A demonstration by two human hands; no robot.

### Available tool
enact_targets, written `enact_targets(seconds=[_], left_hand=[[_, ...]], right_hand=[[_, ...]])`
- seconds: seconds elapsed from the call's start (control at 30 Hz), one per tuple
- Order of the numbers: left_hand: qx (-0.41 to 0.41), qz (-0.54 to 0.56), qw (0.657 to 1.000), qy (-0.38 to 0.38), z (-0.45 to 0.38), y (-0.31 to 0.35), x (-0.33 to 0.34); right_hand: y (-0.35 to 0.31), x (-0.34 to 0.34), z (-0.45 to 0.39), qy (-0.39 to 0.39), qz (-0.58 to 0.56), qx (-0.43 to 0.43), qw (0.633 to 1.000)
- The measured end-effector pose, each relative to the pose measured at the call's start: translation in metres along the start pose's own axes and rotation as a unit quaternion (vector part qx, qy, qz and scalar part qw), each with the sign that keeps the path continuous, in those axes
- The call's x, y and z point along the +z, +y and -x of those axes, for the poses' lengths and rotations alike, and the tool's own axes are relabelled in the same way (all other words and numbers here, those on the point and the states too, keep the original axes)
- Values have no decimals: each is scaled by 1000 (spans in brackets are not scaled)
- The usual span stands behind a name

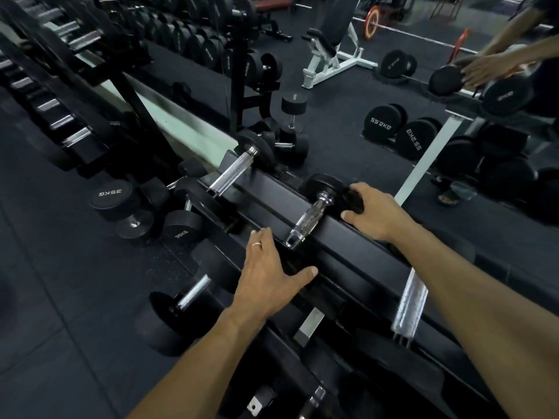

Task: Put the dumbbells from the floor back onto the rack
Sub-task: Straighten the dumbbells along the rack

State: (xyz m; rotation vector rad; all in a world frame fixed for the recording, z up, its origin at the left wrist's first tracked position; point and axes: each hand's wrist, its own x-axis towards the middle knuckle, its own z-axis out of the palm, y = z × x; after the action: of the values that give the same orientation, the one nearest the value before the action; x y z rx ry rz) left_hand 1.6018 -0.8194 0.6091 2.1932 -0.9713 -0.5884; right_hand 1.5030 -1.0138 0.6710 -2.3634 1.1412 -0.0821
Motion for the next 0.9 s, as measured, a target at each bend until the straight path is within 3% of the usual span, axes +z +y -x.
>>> enact_targets(seconds=[0.33, 0.5, 0.6, 0.73, 0.9], left_hand=[[123, -65, 987, 76, 70, 31, 22], [124, -52, 990, 43, 98, 55, 62], [93, -31, 995, 33, 112, 72, 91], [-5, -32, 997, 68, 130, 87, 122], [-107, 4, 991, 81, 136, 98, 143]], right_hand=[[18, -35, 92, 83, 81, -35, 993], [58, -49, 123, 84, 92, 0, 992], [90, -57, 133, 83, 84, 12, 993], [125, -66, 137, 52, 77, 27, 995], [138, -65, 122, 22, 62, -9, 998]])
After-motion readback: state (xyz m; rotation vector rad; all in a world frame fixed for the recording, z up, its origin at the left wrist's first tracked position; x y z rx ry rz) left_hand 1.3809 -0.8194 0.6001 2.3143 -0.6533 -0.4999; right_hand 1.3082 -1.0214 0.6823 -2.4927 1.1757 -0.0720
